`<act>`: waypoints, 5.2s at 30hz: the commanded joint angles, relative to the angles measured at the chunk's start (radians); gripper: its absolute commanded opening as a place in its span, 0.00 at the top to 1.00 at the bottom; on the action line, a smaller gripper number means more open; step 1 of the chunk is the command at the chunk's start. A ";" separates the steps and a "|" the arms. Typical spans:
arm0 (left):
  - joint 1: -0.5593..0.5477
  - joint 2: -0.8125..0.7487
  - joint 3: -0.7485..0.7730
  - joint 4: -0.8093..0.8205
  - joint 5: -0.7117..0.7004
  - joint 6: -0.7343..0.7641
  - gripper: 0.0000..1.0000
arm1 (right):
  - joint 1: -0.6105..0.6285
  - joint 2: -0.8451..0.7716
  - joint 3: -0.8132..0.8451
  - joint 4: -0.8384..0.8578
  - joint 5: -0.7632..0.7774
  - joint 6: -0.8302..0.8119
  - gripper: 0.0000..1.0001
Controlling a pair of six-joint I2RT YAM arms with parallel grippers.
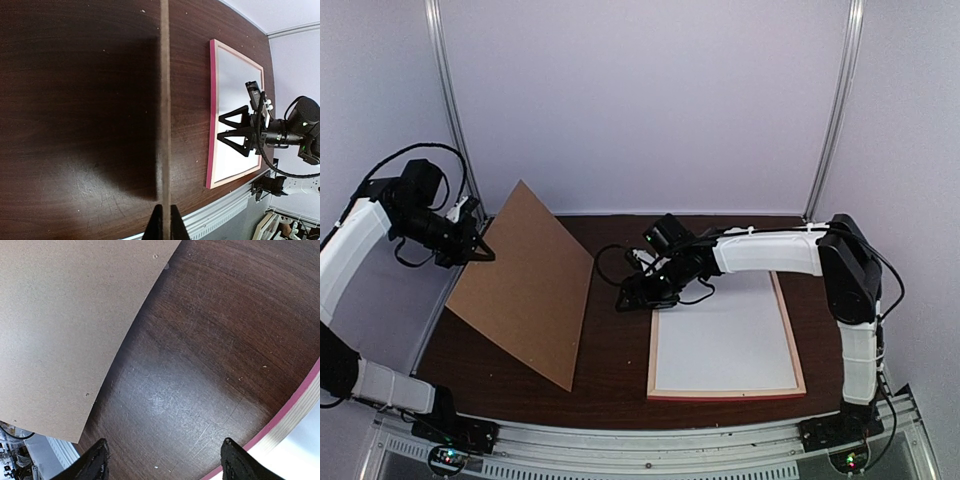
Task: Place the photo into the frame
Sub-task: Pick up the backboard from the center of the board, then turn over the backboard, then move the frame body to the center of the board.
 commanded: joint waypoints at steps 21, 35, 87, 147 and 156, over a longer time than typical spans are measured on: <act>-0.153 -0.013 -0.053 0.124 -0.003 -0.059 0.79 | -0.013 -0.059 -0.036 -0.016 0.038 -0.011 0.25; -0.268 -0.011 -0.058 0.297 0.095 -0.173 0.63 | -0.024 -0.142 0.006 -0.061 0.021 -0.017 0.24; -0.635 0.397 0.235 0.668 0.250 -0.173 0.14 | -0.125 -0.160 0.425 -0.268 -0.126 0.071 0.19; -0.625 0.338 0.026 0.462 -0.354 -0.032 0.02 | -0.469 -0.703 -0.452 0.127 -0.255 0.224 1.00; -0.624 0.393 0.035 0.532 -0.289 -0.030 0.02 | -0.653 -0.842 -0.539 0.030 -0.379 0.182 1.00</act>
